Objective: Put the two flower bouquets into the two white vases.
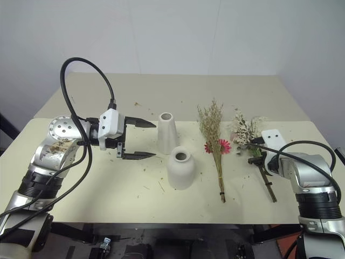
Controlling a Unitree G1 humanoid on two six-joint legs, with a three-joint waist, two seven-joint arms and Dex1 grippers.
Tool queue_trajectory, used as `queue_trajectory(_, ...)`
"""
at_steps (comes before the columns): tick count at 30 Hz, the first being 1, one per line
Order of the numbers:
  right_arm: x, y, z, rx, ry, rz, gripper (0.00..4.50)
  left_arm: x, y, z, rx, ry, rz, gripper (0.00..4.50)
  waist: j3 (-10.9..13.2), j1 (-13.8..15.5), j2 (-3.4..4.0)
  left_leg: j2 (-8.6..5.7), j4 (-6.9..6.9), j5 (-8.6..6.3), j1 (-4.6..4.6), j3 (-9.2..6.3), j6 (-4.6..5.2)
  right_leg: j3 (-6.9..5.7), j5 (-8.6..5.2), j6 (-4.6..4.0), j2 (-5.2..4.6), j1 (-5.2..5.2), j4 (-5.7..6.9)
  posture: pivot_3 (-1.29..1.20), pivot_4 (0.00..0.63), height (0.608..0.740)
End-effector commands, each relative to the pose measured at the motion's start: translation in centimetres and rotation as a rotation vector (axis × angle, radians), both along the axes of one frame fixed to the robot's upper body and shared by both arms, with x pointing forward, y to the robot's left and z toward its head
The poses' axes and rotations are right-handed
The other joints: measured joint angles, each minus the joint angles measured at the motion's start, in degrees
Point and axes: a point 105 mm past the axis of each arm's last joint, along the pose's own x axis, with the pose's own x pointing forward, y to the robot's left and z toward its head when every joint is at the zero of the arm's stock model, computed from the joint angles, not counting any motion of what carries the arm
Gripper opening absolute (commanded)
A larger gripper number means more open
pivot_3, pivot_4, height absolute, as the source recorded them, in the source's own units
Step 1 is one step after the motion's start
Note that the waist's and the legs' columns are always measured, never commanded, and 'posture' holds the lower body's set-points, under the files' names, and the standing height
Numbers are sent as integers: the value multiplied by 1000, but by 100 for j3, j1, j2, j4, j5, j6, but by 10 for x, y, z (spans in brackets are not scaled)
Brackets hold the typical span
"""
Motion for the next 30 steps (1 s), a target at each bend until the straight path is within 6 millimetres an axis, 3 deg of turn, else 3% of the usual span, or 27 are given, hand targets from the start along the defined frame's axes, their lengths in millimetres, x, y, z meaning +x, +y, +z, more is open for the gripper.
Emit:
queue_trajectory(1, 15, -6, 39, -102, -217, -33, 227, -2, 5, 12, -15, -50, 15, 4500, 0, -9, 0, 0, 0, 0, 0, 0, 0, 0, 0, 0, 0, 0, 0, 0, 150, 740)
queue_trajectory(5, 27, -7, 128, -228, -792, -173, 227, -2, 9, 19, -55, -51, 21, 4500, 1, -52, 2, 1, -1, 0, 1, 1, 0, 2, -7, 12, 1, -5, 3, 0, 150, 740)
queue_trajectory(8, 13, 22, 193, -44, -1192, -106, 227, -4, 14, 28, -146, -37, 18, 4500, 6, -113, 10, 0, -2, 1, -3, 1, -1, 3, -4, 10, 1, -12, 7, 0, 150, 740)
queue_trajectory(10, 4, 38, 213, 32, -1333, -59, 227, -5, 19, 38, -257, -7, 11, 4500, 6, -119, 10, 1, -5, 0, -4, -3, 0, 0, 1, 1, 1, -11, 6, 0, 150, 740)
queue_trajectory(12, -8, 59, 227, 340, -1448, 46, 227, 2, 30, 38, -309, 17, 68, 4500, 5, -121, 9, 2, -7, 0, -5, -7, 0, -5, 1, 0, 1, -8, 4, 0, 150, 740)
queue_trajectory(14, -18, 72, 237, 562, -1529, 132, 227, 6, 39, 32, -289, 25, 118, 4500, 4, -143, 8, 4, -7, 0, 1, -10, 1, -7, 3, -2, 2, -2, 5, 0, 150, 740)
queue_trajectory(18, -19, 100, 245, 789, -1552, 284, 227, 8, 55, 25, -270, 35, 172, 4500, 7, -137, 13, 0, -5, 0, 15, -9, 0, -3, 5, -6, 0, 1, 25, 0, 150, 740)
queue_trajectory(21, -10, 137, 236, 842, -1459, 517, 227, 9, 65, 18, -258, 51, 220, 4500, 8, -138, 14, 2, -6, 0, 21, -9, 0, -4, 0, -11, 3, -4, 48, 0, 150, 740)
queue_trajectory(23, -3, 150, 228, 874, -1392, 640, 227, 8, 68, 14, -251, 58, 236, 4500, 8, -148, 15, 2, -7, 0, 28, -9, 0, -4, -2, -13, 3, -1, 52, 0, 150, 740)
queue_trajectory(27, 10, 166, 213, 915, -1265, 884, 227, 7, 68, 10, -250, 68, 243, 4500, 9, -143, 17, 2, -7, 0, 28, -8, 0, -4, -2, -14, 4, -2, 54, 0, 150, 740)
queue_trajectory(30, 23, 169, 211, 934, -1219, 946, 227, 6, 68, 8, -248, 72, 251, 4500, 10, -139, 18, 3, -7, 0, 25, -8, 0, -5, -2, -15, 5, -5, 52, 0, 150, 740)
